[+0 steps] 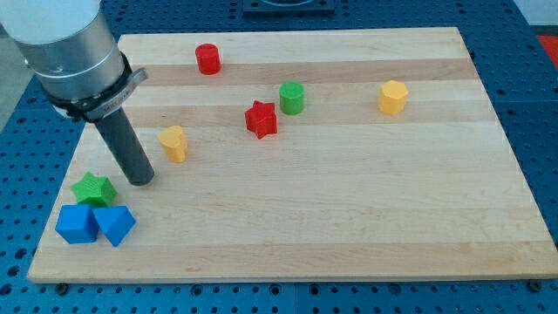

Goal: Move yellow heart towards up

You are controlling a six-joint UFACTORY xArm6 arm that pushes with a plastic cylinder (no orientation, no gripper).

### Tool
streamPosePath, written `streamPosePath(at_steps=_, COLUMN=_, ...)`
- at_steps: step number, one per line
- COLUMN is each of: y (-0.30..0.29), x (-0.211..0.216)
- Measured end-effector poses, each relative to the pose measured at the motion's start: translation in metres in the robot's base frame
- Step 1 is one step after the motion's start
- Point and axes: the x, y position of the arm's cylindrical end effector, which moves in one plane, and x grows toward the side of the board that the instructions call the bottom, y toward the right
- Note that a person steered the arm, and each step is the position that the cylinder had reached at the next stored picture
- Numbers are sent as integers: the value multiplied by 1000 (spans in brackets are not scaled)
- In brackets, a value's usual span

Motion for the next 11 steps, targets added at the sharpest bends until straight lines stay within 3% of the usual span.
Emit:
streamPosePath(at_steps=5, y=27, x=-3)
streamPosePath(at_steps=9, y=25, x=-34)
streamPosePath(at_steps=11, y=67, x=-39)
